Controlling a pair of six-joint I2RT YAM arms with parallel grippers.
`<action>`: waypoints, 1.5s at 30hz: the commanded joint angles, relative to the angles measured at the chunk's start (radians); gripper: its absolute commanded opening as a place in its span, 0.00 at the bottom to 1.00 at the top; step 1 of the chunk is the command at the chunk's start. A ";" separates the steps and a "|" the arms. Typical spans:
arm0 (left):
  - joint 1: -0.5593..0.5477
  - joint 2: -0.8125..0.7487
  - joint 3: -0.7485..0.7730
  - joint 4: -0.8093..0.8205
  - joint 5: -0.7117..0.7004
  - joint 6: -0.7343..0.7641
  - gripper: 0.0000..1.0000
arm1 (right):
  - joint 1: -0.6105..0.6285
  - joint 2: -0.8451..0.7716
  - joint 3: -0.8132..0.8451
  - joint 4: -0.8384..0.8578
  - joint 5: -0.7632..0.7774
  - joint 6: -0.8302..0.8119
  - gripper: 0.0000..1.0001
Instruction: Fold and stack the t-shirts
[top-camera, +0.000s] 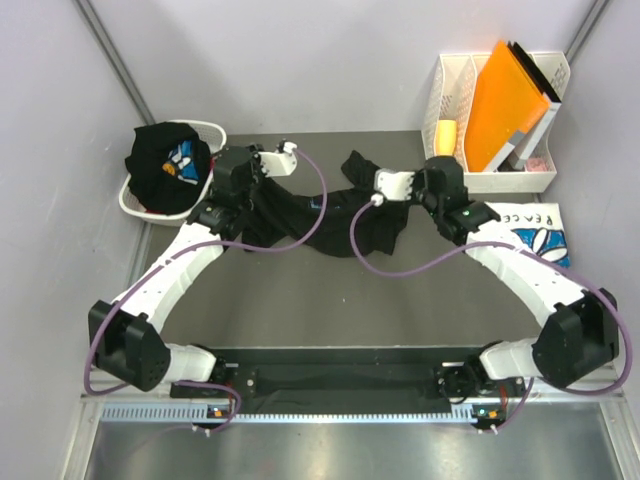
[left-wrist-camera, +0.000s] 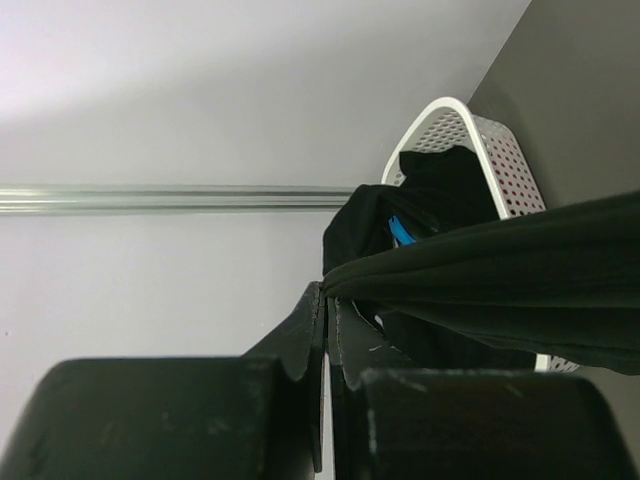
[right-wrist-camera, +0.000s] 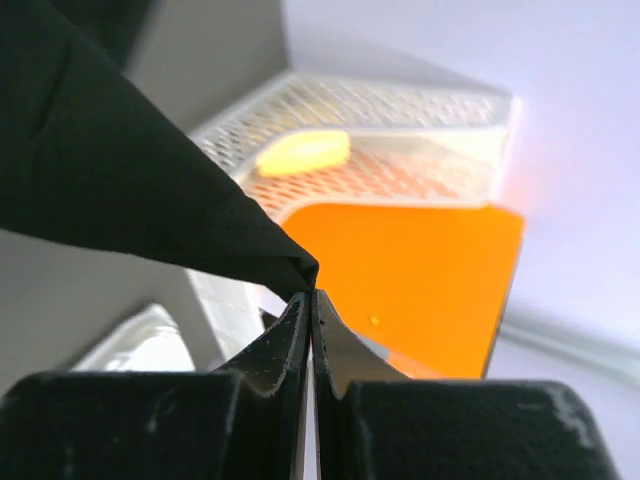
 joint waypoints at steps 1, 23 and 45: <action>0.000 -0.008 0.033 0.068 0.019 0.023 0.00 | -0.092 0.042 0.068 0.294 0.127 -0.077 0.00; 0.097 -0.013 0.033 -0.141 0.213 0.113 0.00 | -0.319 0.279 0.623 0.461 0.191 -0.010 0.00; 0.127 -0.026 0.566 -0.033 0.291 0.208 0.00 | -0.304 0.004 0.990 -0.305 -0.296 0.120 0.00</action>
